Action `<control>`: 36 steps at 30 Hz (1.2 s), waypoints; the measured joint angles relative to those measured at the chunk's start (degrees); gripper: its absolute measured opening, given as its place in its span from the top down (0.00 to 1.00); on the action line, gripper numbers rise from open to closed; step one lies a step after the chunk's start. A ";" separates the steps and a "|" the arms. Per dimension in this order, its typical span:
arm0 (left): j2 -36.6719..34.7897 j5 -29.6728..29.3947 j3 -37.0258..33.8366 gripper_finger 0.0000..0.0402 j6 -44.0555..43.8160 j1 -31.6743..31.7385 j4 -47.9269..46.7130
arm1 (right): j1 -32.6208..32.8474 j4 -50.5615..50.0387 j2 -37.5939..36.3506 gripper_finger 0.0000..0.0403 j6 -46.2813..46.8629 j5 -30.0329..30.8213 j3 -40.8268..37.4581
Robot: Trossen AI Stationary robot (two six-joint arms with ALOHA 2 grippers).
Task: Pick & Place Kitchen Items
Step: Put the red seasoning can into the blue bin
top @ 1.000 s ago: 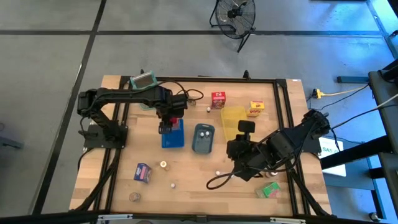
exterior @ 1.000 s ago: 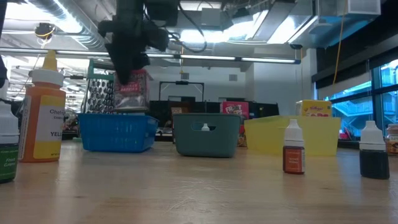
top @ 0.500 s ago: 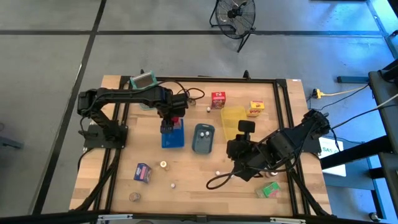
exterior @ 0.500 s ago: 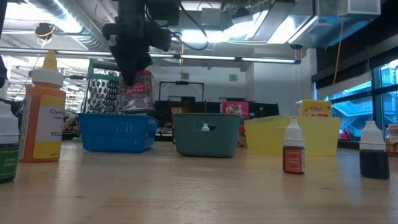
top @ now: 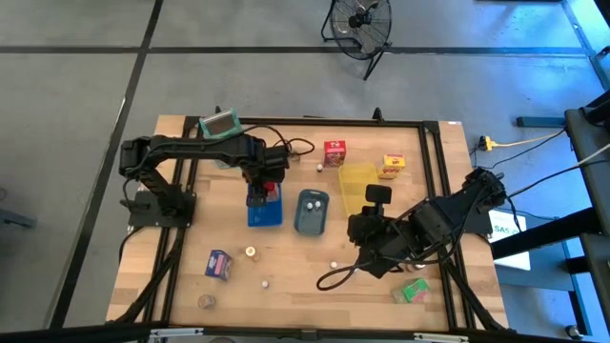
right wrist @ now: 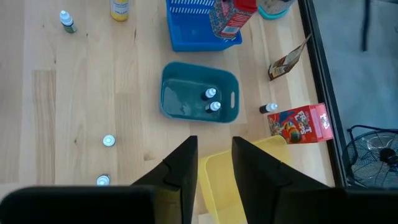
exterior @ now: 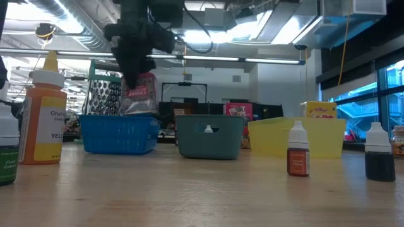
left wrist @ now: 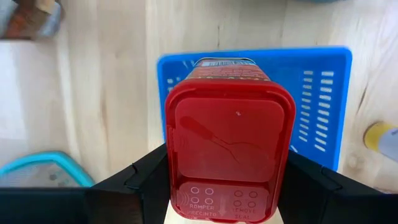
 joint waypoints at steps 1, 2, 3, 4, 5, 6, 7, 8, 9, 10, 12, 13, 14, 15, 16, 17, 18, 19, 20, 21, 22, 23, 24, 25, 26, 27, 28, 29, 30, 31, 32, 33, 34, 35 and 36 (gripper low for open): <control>0.00 0.04 -0.65 0.44 0.02 0.02 -0.15 | 0.00 -0.01 0.00 0.75 0.00 0.00 0.00; 0.00 -0.08 -1.31 0.44 0.07 0.02 -0.10 | 0.02 -0.02 0.01 0.75 0.00 0.00 0.00; 0.00 -0.29 -1.93 0.44 0.14 0.02 0.01 | 0.02 -0.02 0.00 0.75 0.00 0.00 0.00; 0.02 -0.53 -2.36 0.44 0.15 0.02 -0.07 | 0.02 -0.02 0.01 0.75 0.00 0.00 0.00; 0.02 -0.75 -2.61 0.44 0.15 0.02 -0.09 | 0.00 -0.02 0.02 0.75 0.00 0.00 0.00; 0.02 -1.19 -2.75 0.44 0.13 0.02 0.10 | 0.00 -0.02 0.02 0.75 0.00 0.00 0.00; 0.02 -1.75 -2.75 0.44 0.11 0.02 0.41 | 0.00 -0.02 0.02 0.75 0.00 0.00 0.00; 0.02 -2.29 -2.75 0.44 0.11 0.02 0.85 | 0.02 -0.02 0.02 0.75 0.00 0.00 0.00; 0.02 -2.79 -2.75 0.44 0.10 0.02 1.22 | 0.02 0.00 0.02 0.75 0.00 0.00 0.00; 0.02 -2.91 -2.75 0.44 0.06 0.05 1.25 | 0.02 -0.02 0.02 0.75 0.00 0.00 0.00; 0.02 -2.91 -2.75 0.44 0.06 0.11 1.11 | 0.00 -0.01 0.02 0.75 0.00 0.00 0.00; 0.02 -2.91 -2.75 0.44 0.06 0.11 1.17 | 0.02 -0.01 0.02 0.75 0.00 0.00 0.00; 0.02 -2.84 -2.75 0.44 0.06 0.11 1.15 | 0.01 -0.02 0.02 0.75 0.00 0.00 0.00; 0.02 -2.67 -2.75 0.44 0.05 0.11 1.15 | 0.02 -0.02 0.02 0.75 0.00 0.00 0.00; 0.02 -2.61 -2.75 0.44 -0.02 0.09 1.19 | 0.01 -0.02 0.02 0.75 0.00 0.00 0.00; 0.02 -2.60 -2.75 0.44 -0.17 0.07 1.22 | 0.02 -0.02 0.02 0.75 0.00 0.00 0.00; 0.02 -2.55 -2.75 0.44 -0.33 0.07 1.24 | 0.01 -0.02 0.02 0.75 0.00 0.00 0.00; 0.02 -2.52 -2.75 0.44 -0.46 0.07 1.24 | 0.02 -0.02 0.02 0.75 0.00 0.00 0.00; 0.02 -2.54 -2.75 0.44 -0.46 0.07 1.25 | 0.02 -0.02 0.02 0.75 0.00 0.00 0.00; 0.02 -2.52 -2.79 0.44 -0.44 0.07 1.30 | 0.02 -0.02 0.02 0.75 0.00 0.00 0.00; 0.02 -2.52 -2.91 0.44 -0.19 0.07 1.48 | 0.00 -0.02 0.02 0.75 0.00 0.00 0.00; 0.02 -2.53 -3.13 0.44 -0.12 0.07 1.87 | 0.01 0.00 0.02 0.75 0.00 0.00 -0.01; 0.02 -2.46 -3.48 0.44 -0.11 0.07 2.47 | 0.00 0.28 0.00 0.75 -0.02 0.02 -0.37; 0.02 -2.29 -3.89 0.44 -0.11 0.11 2.98 | 0.02 0.27 0.00 0.75 0.00 0.02 -0.85; 0.02 -1.94 -4.40 0.44 0.00 0.15 3.27 | 0.01 0.20 0.02 0.75 0.00 0.04 -1.44; 0.02 -1.56 -4.94 0.44 0.40 0.20 3.47 | 0.02 0.22 0.04 0.75 0.00 0.04 -2.10; 0.02 -1.44 -5.48 0.44 0.91 0.20 3.87 | 0.02 0.23 0.04 0.75 0.00 0.04 -2.76; 0.02 -1.47 -5.78 0.44 1.35 0.20 4.11 | 0.02 0.22 0.04 0.75 0.00 0.04 -3.44; 0.04 -1.45 -5.89 0.44 1.53 0.20 4.22 | 0.02 0.24 0.04 0.75 0.00 0.05 -4.11; 0.04 -1.43 -5.90 0.44 1.51 0.18 4.24 | 0.00 0.26 0.04 0.75 0.09 0.20 -4.77; 0.02 -1.43 -5.90 0.44 1.48 0.17 4.32 | -0.02 0.28 0.04 0.75 0.47 0.85 -5.36; 0.02 -1.43 -5.90 0.44 1.48 0.19 4.34 | -0.07 0.30 0.04 0.75 0.88 1.61 -5.85; 0.03 -1.43 -5.90 0.44 1.51 0.20 4.34 | -0.12 0.26 0.04 0.75 1.45 2.39 -6.27; 0.03 -1.43 -5.90 0.44 1.51 0.20 4.35 | -0.13 0.20 0.04 0.75 1.76 2.88 -6.66; 0.03 -1.43 -5.90 0.44 1.51 0.20 4.37 | -0.14 0.22 0.04 0.75 1.90 2.99 -6.91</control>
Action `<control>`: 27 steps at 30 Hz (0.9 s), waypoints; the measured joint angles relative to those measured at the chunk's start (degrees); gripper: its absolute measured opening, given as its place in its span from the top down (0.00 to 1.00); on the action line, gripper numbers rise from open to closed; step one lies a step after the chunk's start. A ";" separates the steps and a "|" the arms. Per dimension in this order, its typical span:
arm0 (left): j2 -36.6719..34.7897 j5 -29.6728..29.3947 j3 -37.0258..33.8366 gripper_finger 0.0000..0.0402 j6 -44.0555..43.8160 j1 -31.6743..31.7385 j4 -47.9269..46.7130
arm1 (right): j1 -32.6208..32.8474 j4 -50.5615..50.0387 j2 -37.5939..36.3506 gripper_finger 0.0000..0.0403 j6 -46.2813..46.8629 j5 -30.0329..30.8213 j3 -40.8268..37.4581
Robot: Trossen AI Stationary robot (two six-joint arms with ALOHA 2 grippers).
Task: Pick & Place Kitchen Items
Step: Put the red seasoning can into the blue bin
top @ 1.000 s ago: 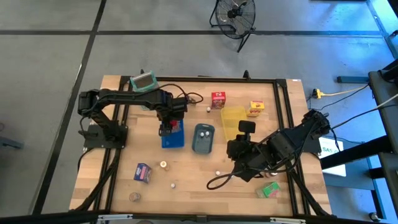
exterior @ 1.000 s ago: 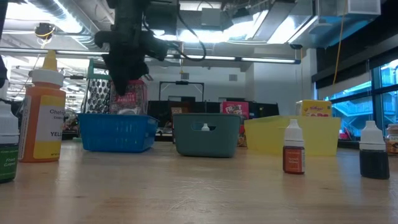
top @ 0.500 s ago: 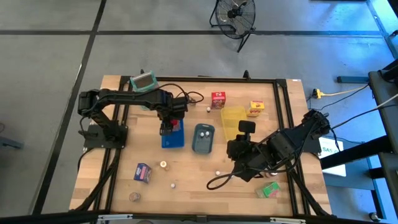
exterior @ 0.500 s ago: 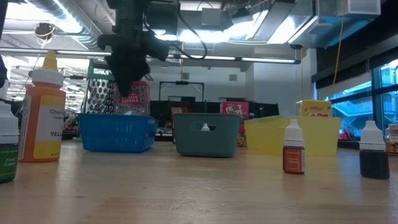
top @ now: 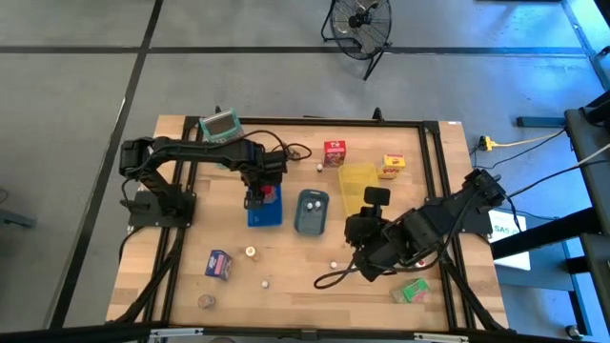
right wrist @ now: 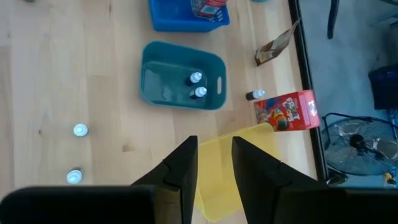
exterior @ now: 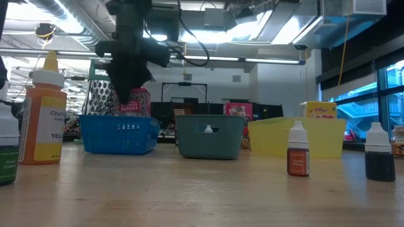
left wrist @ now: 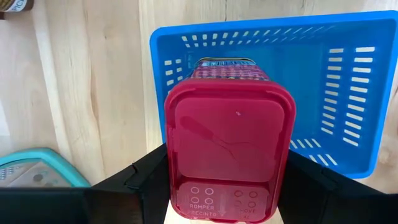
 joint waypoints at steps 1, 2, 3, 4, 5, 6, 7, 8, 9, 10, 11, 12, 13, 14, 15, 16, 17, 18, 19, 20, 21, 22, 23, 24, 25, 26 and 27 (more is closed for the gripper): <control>0.01 0.00 0.00 0.44 0.00 0.00 0.10 | 0.01 0.06 0.00 0.75 0.02 0.05 -0.20; -0.01 0.00 0.00 0.44 0.00 -0.02 0.43 | 0.01 0.23 0.00 0.75 0.02 0.05 -0.34; 0.01 0.00 0.00 0.44 0.00 0.00 0.97 | 0.01 0.39 0.00 0.75 0.02 0.05 -0.39; 0.01 0.00 0.00 0.44 0.00 0.00 1.40 | 0.01 0.47 0.00 0.75 0.02 0.05 -0.39; 0.01 -0.02 0.00 0.44 0.00 0.00 1.51 | 0.01 0.49 0.00 0.75 0.02 0.05 -0.39; 0.01 0.00 0.00 0.44 0.00 0.01 1.42 | 0.01 0.51 0.00 0.75 0.02 0.05 -0.39; 0.01 0.00 0.00 0.44 0.00 0.01 1.40 | 0.01 0.52 0.00 0.75 0.02 0.05 -0.39; 0.01 0.00 0.00 0.44 0.00 0.00 1.44 | 0.01 0.50 0.00 0.75 0.02 0.05 -0.39; -0.01 0.00 0.00 0.44 0.01 0.00 1.45 | 0.01 0.53 0.00 0.75 0.02 0.05 -0.39; 0.01 0.00 0.00 0.44 0.00 0.00 1.42 | 0.01 0.59 0.00 0.75 0.02 0.05 -0.41; 0.01 0.00 0.00 0.44 0.00 0.00 1.40 | 0.01 0.70 0.00 0.75 0.02 0.03 -0.41; -0.01 0.00 0.00 0.44 0.02 0.05 1.32 | 0.01 0.78 0.00 0.75 0.02 0.03 -0.41; 0.01 0.02 0.00 0.44 0.00 0.19 1.17 | 0.01 0.92 0.00 0.75 0.02 0.05 -0.41; -0.01 0.09 0.00 0.44 0.00 0.30 1.02 | 0.01 0.92 0.00 0.75 0.02 0.05 -0.41; -0.01 0.06 -0.17 0.44 -0.01 0.42 1.23 | 0.01 0.91 0.00 0.75 0.02 0.03 -0.41; -0.01 0.03 -0.54 0.44 -0.02 0.53 1.71 | 0.01 0.91 0.00 0.75 0.03 0.05 -0.41; 0.02 0.07 -0.93 0.44 0.03 0.66 2.01 | 0.01 0.93 0.00 0.75 0.02 0.05 -0.41; 0.04 0.04 -1.30 0.44 0.09 0.67 2.26 | 0.01 0.98 0.00 0.75 0.03 0.03 -0.43; 0.04 0.04 -1.67 0.44 0.20 0.66 2.65 | 0.01 1.06 0.00 0.75 0.02 0.03 -0.43; 0.04 0.04 -2.02 0.44 0.36 0.66 3.02 | 0.01 1.11 0.00 0.75 0.02 0.03 -0.43; 0.04 0.04 -2.40 0.44 0.46 0.66 3.13 | 0.01 1.15 0.00 0.75 0.02 0.04 -0.43; 0.04 0.04 -2.81 0.44 0.50 0.66 3.02 | 0.01 1.28 0.00 0.75 0.02 0.03 -0.43; 0.06 0.06 -3.26 0.44 0.50 0.64 3.03 | 0.01 1.33 0.00 0.75 0.02 0.03 -0.43; 0.04 0.04 -3.69 0.44 0.50 0.65 3.35 | 0.01 1.31 0.00 0.75 0.02 0.03 -0.43; 0.04 0.04 -4.13 0.44 0.52 0.66 4.07 | 0.01 1.33 0.00 0.75 0.02 0.03 -0.43; 0.06 0.04 -4.48 0.44 0.59 0.66 4.61 | 0.01 1.31 0.00 0.75 0.02 0.03 -0.43; 0.04 0.04 -4.73 0.44 0.61 0.66 4.83 | 0.01 1.33 0.00 0.75 0.02 0.04 -0.43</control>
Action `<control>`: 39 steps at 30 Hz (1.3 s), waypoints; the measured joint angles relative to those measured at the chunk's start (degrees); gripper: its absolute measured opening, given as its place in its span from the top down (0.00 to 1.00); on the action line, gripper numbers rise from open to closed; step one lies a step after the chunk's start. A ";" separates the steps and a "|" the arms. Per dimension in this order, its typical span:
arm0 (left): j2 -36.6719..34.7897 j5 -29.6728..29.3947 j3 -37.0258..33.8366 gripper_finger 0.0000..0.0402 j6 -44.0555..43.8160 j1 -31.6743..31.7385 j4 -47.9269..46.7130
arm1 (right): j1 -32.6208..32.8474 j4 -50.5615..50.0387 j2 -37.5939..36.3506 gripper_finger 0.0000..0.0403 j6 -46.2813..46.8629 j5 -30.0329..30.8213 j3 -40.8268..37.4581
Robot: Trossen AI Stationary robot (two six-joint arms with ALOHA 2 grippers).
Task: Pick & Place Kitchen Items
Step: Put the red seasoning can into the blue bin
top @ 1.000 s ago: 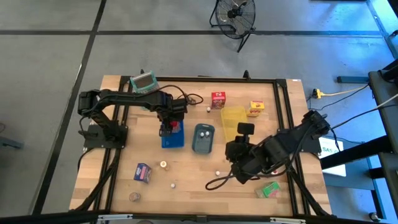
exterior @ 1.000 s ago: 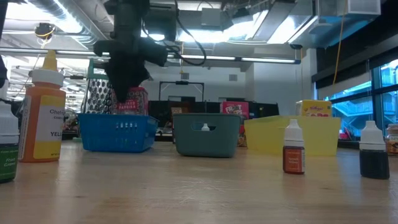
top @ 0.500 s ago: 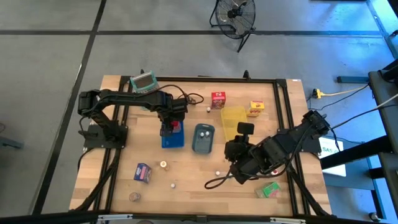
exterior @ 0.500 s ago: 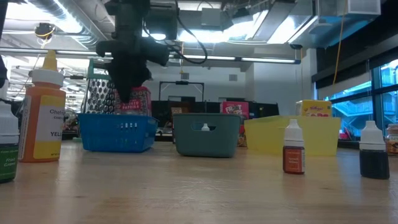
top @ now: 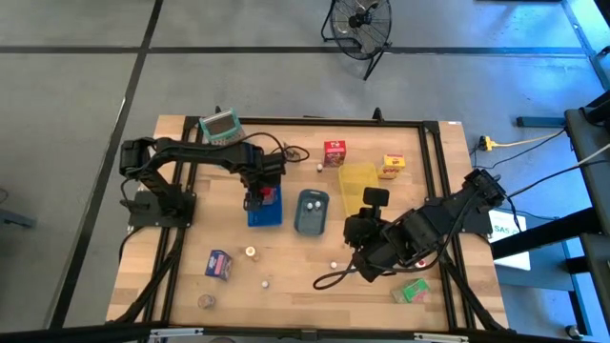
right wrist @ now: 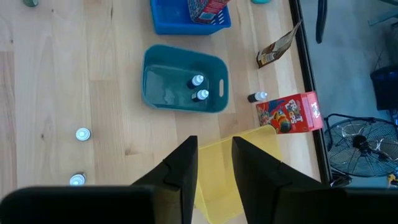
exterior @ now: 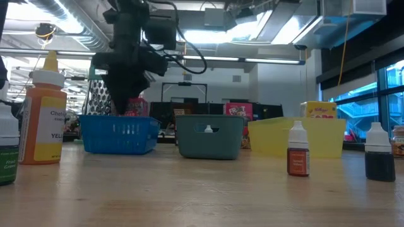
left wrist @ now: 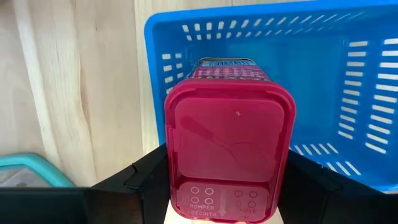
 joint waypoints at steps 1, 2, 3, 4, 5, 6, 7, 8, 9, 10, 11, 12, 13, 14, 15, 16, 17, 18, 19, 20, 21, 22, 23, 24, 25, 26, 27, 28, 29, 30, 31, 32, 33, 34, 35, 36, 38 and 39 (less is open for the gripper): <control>0.00 0.00 -0.15 0.44 0.00 0.00 0.09 | 0.00 0.00 0.00 0.75 0.00 -0.01 0.00; 0.00 0.00 -0.36 0.44 0.00 0.00 0.60 | 0.00 0.00 0.00 0.75 0.00 -0.01 0.00; 0.02 0.00 -0.51 0.44 0.00 0.00 1.22 | 0.00 0.01 0.00 0.75 0.00 0.00 0.00; 0.00 0.00 -0.64 0.44 0.00 0.00 1.68 | 0.00 0.06 0.00 0.75 0.00 -0.01 0.00; 0.00 0.00 -0.69 0.44 0.00 0.00 1.87 | 0.00 0.14 0.00 0.75 0.00 -0.01 0.00; 0.00 0.00 -0.71 0.44 -0.02 0.04 1.87 | 0.00 0.20 0.00 0.75 0.00 -0.01 0.00; 0.00 0.00 -0.71 0.44 -0.02 0.09 1.83 | 0.00 0.22 0.00 0.75 0.00 -0.01 0.00; 0.00 -0.02 -0.71 0.44 -0.02 0.09 1.86 | 0.00 0.37 0.00 0.75 0.00 -0.01 0.00; 0.00 -0.01 -0.71 0.44 -0.01 0.09 1.88 | 0.00 0.46 0.00 0.75 0.00 -0.01 0.00; 0.00 -0.02 -0.71 0.44 0.00 0.09 1.87 | 0.00 0.44 0.00 0.75 0.00 -0.01 0.00; 0.00 -0.02 -0.71 0.44 -0.01 0.09 1.89 | 0.00 0.46 0.00 0.75 0.00 -0.01 0.00; 0.00 -0.08 -0.71 0.44 -0.02 0.09 1.89 | 0.00 0.46 0.00 0.75 0.00 -0.01 0.00; 0.00 -0.17 -0.71 0.44 -0.04 0.13 1.87 | 0.00 0.44 0.00 0.75 0.00 -0.01 0.00; 0.00 -0.20 -0.71 0.44 -0.04 0.19 1.87 | 0.00 0.44 0.00 0.75 0.00 -0.01 0.00; 0.00 -0.16 -0.71 0.44 -0.01 0.29 1.87 | 0.00 0.44 0.00 0.75 0.00 -0.01 0.00; 0.00 -0.16 -0.71 0.44 0.07 0.37 1.85 | 0.00 0.44 0.00 0.75 0.00 -0.01 0.00; 0.00 -0.17 -0.71 0.44 0.27 0.48 1.87 | 0.00 0.44 0.00 0.75 0.00 -0.01 0.00; 0.00 -0.15 -0.71 0.44 0.31 0.63 1.86 | 0.00 0.44 0.00 0.75 0.00 -0.01 0.00; 0.00 -0.14 -0.71 0.44 0.33 0.78 1.84 | 0.00 0.44 0.00 0.75 0.00 -0.01 0.00; 0.00 -0.13 -0.71 0.44 0.36 0.96 1.82 | 0.00 0.44 0.00 0.75 0.00 -0.01 0.00; 0.01 -0.13 -0.71 0.44 0.42 1.16 1.77 | 0.00 0.44 0.00 0.75 0.00 -0.02 0.00; 0.00 -0.14 -0.71 0.44 0.42 1.33 1.70 | 0.00 0.44 0.00 0.75 0.00 -0.01 0.00; 0.00 -0.13 -0.71 0.44 0.42 1.54 1.69 | 0.00 0.44 0.00 0.75 0.00 -0.01 0.00; 0.00 -0.11 -0.71 0.44 0.42 1.64 1.69 | 0.00 0.44 0.00 0.75 0.00 -0.01 0.00; 0.00 -0.13 -0.71 0.44 0.42 1.78 1.69 | 0.00 0.44 0.00 0.75 0.00 -0.02 0.00; 0.00 -0.06 -0.71 0.44 0.42 1.90 1.69 | 0.00 0.44 0.00 0.75 0.00 -0.03 0.00; 0.00 0.04 -0.71 0.44 0.39 1.95 1.69 | 0.00 0.44 0.00 0.75 0.00 -0.03 0.00; 0.00 0.04 -0.71 0.44 0.39 2.01 1.69 | 0.00 0.44 0.00 0.75 0.00 -0.02 0.00; 0.00 0.07 -0.71 0.44 0.39 2.01 1.69 | 0.00 0.44 0.00 0.75 0.00 -0.04 0.00; 0.00 0.07 -0.71 0.44 0.42 2.01 1.69 | 0.00 0.44 0.00 0.75 0.00 -0.04 0.00; 0.00 0.10 -0.73 0.44 0.42 2.01 1.69 | 0.00 0.44 0.00 0.75 0.00 -0.04 0.00; 0.00 0.11 -0.73 0.44 0.42 2.01 1.69 | 0.00 0.44 0.00 0.75 0.00 -0.04 0.00; 0.00 0.11 -0.73 0.44 0.42 2.01 1.69 | 0.00 0.44 0.00 0.75 0.00 -0.04 0.00; 0.00 0.11 -0.73 0.44 0.42 2.01 1.69 | 0.00 0.44 0.00 0.75 0.00 -0.04 0.00; 0.02 0.11 -0.73 0.44 0.44 2.01 1.69 | 0.00 0.44 0.00 0.75 0.00 -0.04 0.00; 0.00 0.11 -0.73 0.44 0.44 2.01 1.68 | 0.00 0.44 0.00 0.75 0.00 -0.04 0.00; 0.00 0.11 -0.75 0.43 0.44 2.01 1.69 | 0.00 0.44 0.00 0.75 0.00 -0.04 0.00; 0.00 0.11 -0.75 0.42 0.44 2.01 1.68 | 0.00 0.44 0.00 0.75 0.00 -0.04 0.00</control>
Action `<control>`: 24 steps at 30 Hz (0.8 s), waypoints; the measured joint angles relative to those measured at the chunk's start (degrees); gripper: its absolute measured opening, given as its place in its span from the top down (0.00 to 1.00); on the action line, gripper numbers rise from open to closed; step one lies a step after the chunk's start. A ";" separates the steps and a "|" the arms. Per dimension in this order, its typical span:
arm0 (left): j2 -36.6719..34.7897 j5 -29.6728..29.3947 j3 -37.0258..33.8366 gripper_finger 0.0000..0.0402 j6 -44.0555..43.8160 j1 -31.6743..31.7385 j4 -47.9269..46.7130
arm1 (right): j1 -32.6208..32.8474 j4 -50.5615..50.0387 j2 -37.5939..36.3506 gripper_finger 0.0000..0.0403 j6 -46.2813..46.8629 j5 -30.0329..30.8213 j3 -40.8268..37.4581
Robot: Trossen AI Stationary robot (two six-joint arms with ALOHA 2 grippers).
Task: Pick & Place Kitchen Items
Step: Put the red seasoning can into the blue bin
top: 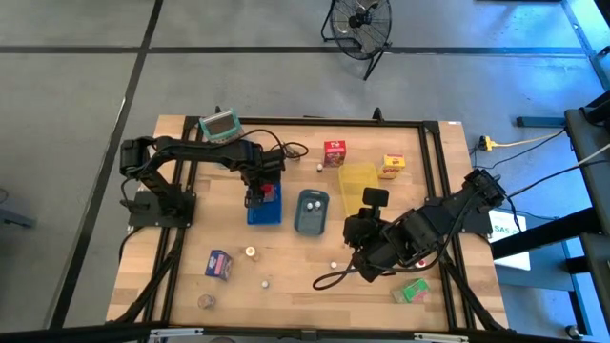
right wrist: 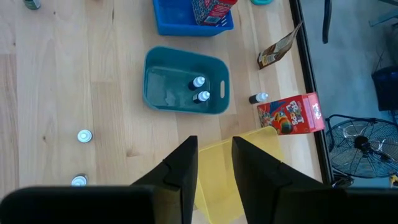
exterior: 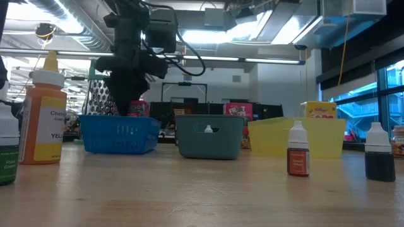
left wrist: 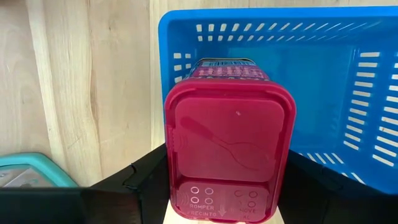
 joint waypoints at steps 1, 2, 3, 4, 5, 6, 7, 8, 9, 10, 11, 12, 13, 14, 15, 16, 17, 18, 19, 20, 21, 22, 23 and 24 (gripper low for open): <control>0.00 0.00 0.00 0.42 0.00 0.00 0.00 | 0.00 0.00 0.00 0.75 0.00 0.00 0.00; 0.00 0.00 0.00 0.41 -0.01 0.00 0.01 | 0.00 0.00 0.00 0.75 0.00 0.00 0.00; 0.00 0.00 0.00 0.40 0.00 0.00 0.01 | 0.00 0.00 0.00 0.75 0.00 0.00 0.00; 0.00 0.00 0.00 0.40 0.00 0.00 0.01 | 0.00 0.00 0.00 0.75 0.00 0.00 0.00; 0.00 -0.04 0.00 0.39 -0.02 0.00 0.01 | 0.00 0.00 0.00 0.75 0.00 0.00 0.00; 0.00 -0.07 0.00 0.39 -0.02 0.00 -0.01 | 0.00 0.00 0.00 0.75 0.00 0.00 0.00; 0.00 -0.07 0.00 0.39 -0.02 0.00 -0.02 | 0.00 0.00 0.00 0.75 0.00 0.00 0.00; 0.00 -0.07 0.00 0.39 -0.02 0.00 0.01 | 0.00 0.00 0.00 0.75 0.00 0.00 0.00; 0.00 -0.08 0.00 0.39 -0.02 0.00 0.02 | 0.00 0.00 0.00 0.75 0.00 0.00 0.00; 0.00 -0.09 0.00 0.39 -0.02 0.00 0.04 | 0.00 0.00 0.00 0.75 0.00 0.00 0.00; 0.00 -0.09 0.00 0.39 -0.04 0.00 0.06 | 0.00 0.00 0.00 0.75 0.00 0.00 0.00; 0.00 -0.09 0.00 0.39 -0.05 0.00 0.04 | 0.00 0.00 0.00 0.75 0.00 0.00 0.00; 0.00 -0.09 0.00 0.39 -0.07 0.00 0.06 | 0.00 0.00 0.00 0.75 0.00 0.00 0.00; 0.00 -0.09 0.00 0.39 -0.04 0.00 0.06 | 0.00 0.00 0.00 0.75 0.00 0.00 0.00; 0.00 -0.11 0.00 0.39 -0.04 0.00 0.06 | 0.00 0.00 0.00 0.75 0.00 -0.01 0.00; 0.00 -0.11 0.00 0.39 -0.04 0.00 0.06 | -0.02 0.00 0.00 0.75 0.00 -0.02 0.00; 0.00 -0.11 0.00 0.39 -0.04 0.00 0.07 | -0.02 0.00 0.00 0.75 0.00 0.00 0.00; 0.00 -0.11 0.00 0.39 -0.04 0.00 0.08 | 0.00 0.00 0.00 0.75 0.00 0.00 0.00; 0.00 -0.13 0.00 0.39 -0.04 0.00 0.08 | 0.00 0.00 0.00 0.75 0.00 0.00 0.00; 0.00 -0.13 0.00 0.39 -0.04 0.00 0.08 | 0.00 0.01 0.00 0.75 0.00 -0.01 0.00; 0.00 -0.13 0.00 0.39 -0.07 0.00 0.08 | 0.00 0.01 0.00 0.75 0.00 0.00 0.00; 0.00 -0.15 0.00 0.39 -0.09 0.00 0.08 | -0.01 0.02 0.00 0.75 0.00 -0.01 0.00; 0.00 -0.15 0.00 0.39 -0.07 0.00 0.09 | 0.00 0.02 0.00 0.75 0.00 -0.01 0.00; 0.00 -0.17 0.00 0.39 -0.07 0.00 0.10 | 0.00 0.02 0.00 0.75 0.00 -0.01 0.00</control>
